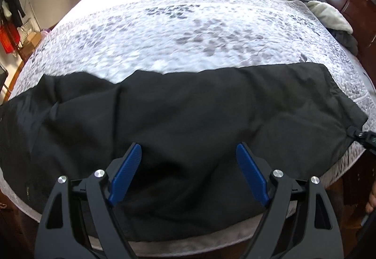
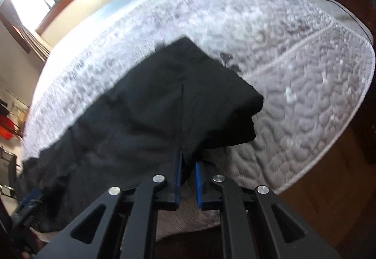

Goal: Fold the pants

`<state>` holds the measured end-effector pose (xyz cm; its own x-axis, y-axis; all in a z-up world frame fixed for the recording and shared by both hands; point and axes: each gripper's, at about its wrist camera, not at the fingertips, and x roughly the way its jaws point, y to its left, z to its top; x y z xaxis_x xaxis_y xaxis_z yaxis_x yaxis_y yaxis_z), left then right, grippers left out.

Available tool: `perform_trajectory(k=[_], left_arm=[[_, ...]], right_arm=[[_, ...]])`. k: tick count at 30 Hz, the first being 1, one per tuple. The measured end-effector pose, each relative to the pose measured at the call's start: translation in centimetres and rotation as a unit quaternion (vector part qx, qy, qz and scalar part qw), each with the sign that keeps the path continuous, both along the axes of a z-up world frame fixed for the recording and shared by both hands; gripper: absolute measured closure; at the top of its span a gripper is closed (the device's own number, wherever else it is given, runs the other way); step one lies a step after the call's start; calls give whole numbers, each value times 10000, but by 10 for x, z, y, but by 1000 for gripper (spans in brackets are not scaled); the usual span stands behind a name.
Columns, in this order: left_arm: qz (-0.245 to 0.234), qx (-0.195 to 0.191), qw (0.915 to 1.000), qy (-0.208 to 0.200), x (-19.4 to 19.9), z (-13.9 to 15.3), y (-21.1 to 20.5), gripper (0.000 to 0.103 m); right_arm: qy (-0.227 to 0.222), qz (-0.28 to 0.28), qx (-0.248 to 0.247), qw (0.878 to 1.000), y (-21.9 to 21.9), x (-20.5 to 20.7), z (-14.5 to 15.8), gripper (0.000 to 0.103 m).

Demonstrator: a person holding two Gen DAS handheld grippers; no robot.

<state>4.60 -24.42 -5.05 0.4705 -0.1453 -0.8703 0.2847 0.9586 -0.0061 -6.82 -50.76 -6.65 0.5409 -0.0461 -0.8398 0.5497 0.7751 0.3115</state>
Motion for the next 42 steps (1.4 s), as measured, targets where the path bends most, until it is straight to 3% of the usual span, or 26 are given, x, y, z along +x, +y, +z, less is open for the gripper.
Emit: perform_trajectory(k=[4, 7, 9, 11, 17, 22, 27, 29, 31, 33, 34, 36, 37, 42], left_arm=[[-13, 243, 9996, -136, 8, -13, -23, 18], [-16, 422, 9991, -15, 16, -31, -29, 17], [-48, 434, 9990, 37, 18, -39, -28, 16], [-134, 385, 9992, -22, 14, -39, -27, 15], [-347, 346, 9988, 40, 6, -34, -18, 16], [-354, 253, 9991, -4, -4, -20, 13, 16], [8, 147, 9998, -135, -11, -9, 56, 16], [209, 213, 9995, -142, -9, -12, 75, 14], [399, 258, 9988, 100, -2, -26, 91, 14], [342, 233, 9989, 204, 2, -35, 95, 14], [276, 357, 9990, 74, 0, -35, 92, 14], [210, 519, 9984, -5, -3, -34, 85, 14], [183, 485, 9987, 7, -5, -32, 84, 14], [306, 121, 9995, -1, -7, -18, 91, 14]], right_arm=[[-470, -83, -327, 9983, -8, -1, 26, 95], [-218, -105, -400, 9989, -16, 7, 13, 96], [220, -213, -143, 9994, -23, 11, -17, 96], [380, -277, 0, 9989, -27, 8, -37, 94], [498, -262, -172, 9983, -22, 7, -37, 93], [248, -387, 50, 9989, -30, -10, -29, 94], [363, -423, 129, 9984, -30, -17, -38, 94], [404, -429, 100, 9982, -29, -15, -40, 94], [484, -437, 71, 9978, -28, -12, -41, 93], [581, -440, 12, 9973, -24, -7, -43, 92], [628, -461, -31, 9970, -23, -5, -43, 90], [763, -445, -196, 9959, -20, -4, -39, 76], [851, -487, -308, 9947, -15, -2, -36, 60], [719, -367, -384, 9960, 13, -22, -1, 59]])
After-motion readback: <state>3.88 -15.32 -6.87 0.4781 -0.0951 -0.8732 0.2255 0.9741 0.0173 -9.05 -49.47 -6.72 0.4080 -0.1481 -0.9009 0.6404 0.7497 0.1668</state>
